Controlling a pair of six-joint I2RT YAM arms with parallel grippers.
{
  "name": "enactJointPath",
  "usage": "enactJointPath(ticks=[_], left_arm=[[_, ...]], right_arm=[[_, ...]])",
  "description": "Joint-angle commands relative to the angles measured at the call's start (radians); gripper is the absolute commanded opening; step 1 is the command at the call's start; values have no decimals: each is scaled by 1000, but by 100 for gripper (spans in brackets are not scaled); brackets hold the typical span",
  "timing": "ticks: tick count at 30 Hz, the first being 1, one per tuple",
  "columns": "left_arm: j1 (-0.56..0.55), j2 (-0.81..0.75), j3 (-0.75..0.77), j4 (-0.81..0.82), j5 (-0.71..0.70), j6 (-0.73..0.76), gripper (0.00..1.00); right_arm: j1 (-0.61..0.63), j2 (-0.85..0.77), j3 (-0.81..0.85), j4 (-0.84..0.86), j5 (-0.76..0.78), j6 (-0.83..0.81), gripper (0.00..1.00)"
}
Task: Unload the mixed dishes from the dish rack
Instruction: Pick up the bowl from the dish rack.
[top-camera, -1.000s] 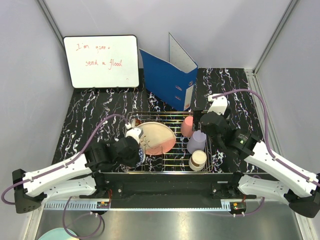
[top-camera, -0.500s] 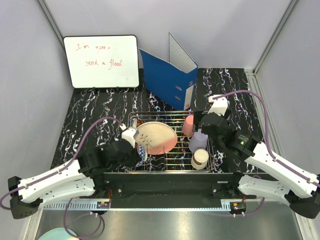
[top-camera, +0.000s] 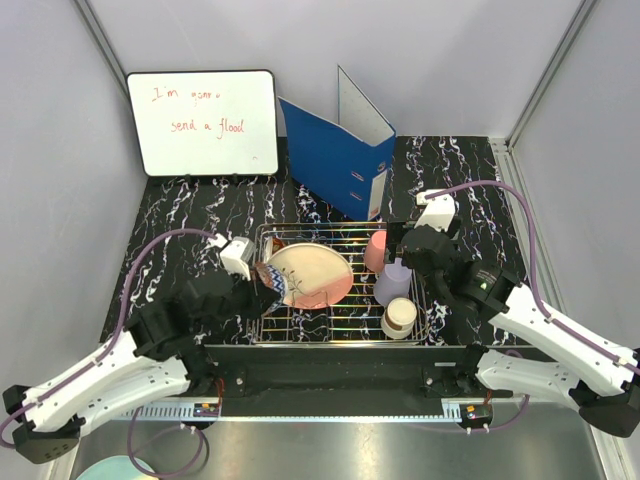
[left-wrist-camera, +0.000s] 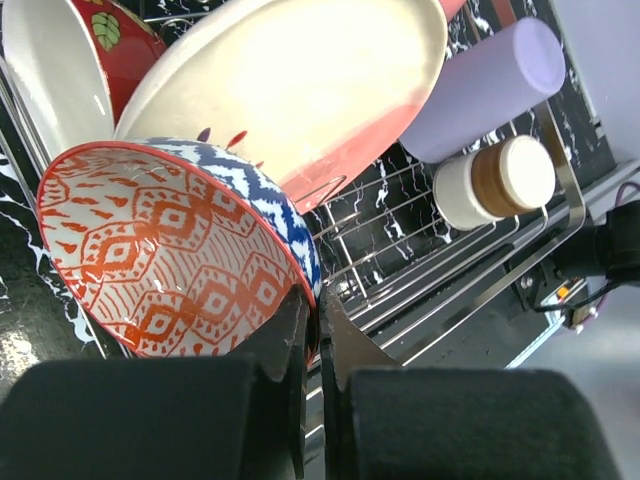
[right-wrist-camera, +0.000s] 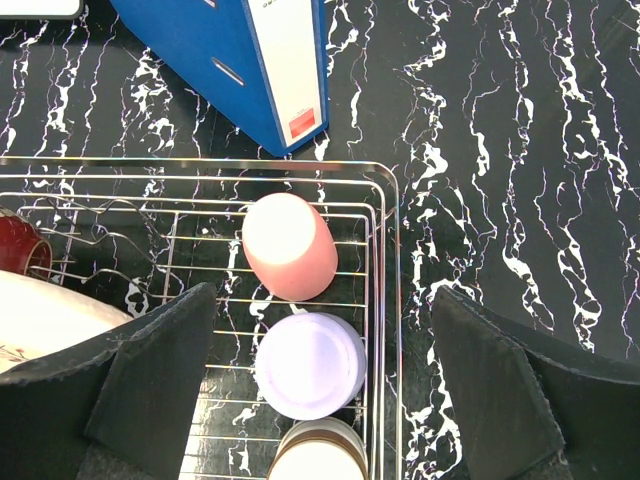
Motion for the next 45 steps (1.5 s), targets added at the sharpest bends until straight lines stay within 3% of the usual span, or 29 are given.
enactJointPath(ticks=[1, 8, 14, 20, 24, 32, 45], left_arm=[[6, 21, 117, 47, 45, 79, 0], [6, 197, 506, -112, 91, 291, 0], [3, 403, 743, -286, 175, 531, 0], [-60, 431, 725, -351, 148, 797, 0], [-141, 451, 735, -386, 36, 865, 0], [-377, 592, 765, -453, -112, 1015, 0], [-441, 648, 846, -433, -184, 1103, 0]], right_arm=[[9, -1, 10, 41, -7, 3, 96], [11, 22, 107, 34, -73, -40, 96], [9, 118, 321, -55, -162, -53, 96], [11, 210, 570, -184, -237, -47, 96], [11, 288, 726, -317, -333, -37, 96], [11, 407, 799, -400, -415, -41, 96], [9, 454, 816, -459, -628, -6, 91]])
